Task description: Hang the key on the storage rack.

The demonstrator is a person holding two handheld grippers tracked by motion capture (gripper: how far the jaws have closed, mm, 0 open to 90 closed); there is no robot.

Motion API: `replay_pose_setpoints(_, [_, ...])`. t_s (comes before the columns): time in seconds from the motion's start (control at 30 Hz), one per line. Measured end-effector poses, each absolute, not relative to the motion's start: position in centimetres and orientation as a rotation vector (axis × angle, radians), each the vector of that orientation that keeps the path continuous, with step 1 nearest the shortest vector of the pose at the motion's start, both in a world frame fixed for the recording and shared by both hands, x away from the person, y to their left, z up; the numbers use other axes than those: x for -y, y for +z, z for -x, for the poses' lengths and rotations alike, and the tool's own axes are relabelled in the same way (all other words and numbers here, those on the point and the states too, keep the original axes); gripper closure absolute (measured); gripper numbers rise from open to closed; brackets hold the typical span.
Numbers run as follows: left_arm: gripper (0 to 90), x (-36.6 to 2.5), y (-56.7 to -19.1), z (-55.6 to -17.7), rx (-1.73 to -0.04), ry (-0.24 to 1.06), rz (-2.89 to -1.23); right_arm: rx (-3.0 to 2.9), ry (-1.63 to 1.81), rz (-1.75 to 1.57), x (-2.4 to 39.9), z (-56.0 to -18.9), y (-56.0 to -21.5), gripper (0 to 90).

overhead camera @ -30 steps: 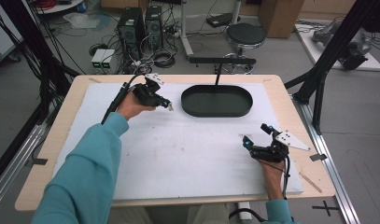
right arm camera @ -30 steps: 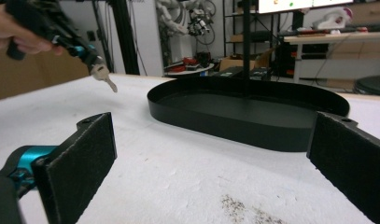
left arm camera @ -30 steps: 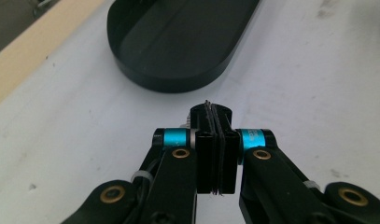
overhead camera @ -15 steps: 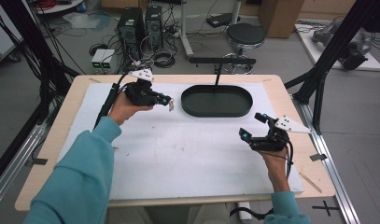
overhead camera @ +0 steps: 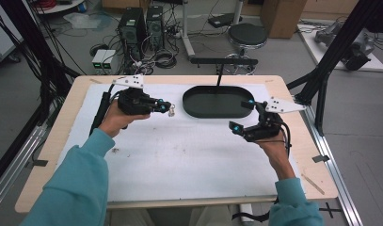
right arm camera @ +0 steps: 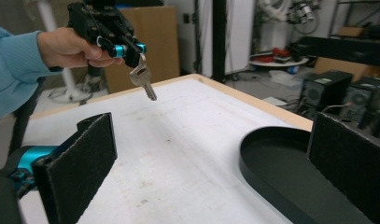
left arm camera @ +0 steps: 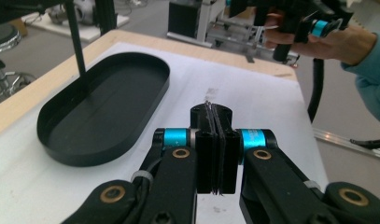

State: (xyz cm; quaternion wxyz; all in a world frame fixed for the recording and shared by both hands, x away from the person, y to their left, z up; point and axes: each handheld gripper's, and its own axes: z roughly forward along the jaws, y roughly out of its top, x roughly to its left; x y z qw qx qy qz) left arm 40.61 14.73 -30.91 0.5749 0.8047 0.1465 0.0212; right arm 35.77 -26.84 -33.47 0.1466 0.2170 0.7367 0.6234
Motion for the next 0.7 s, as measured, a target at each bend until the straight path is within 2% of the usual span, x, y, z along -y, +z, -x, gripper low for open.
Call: replay_pose_setpoints(0.7, [88.4,-13.3,-29.6,-37.1,-0.208,0.016,-1.835,-2.424,1.779,-0.236,19.4,-37.3,-29.1,0.7])
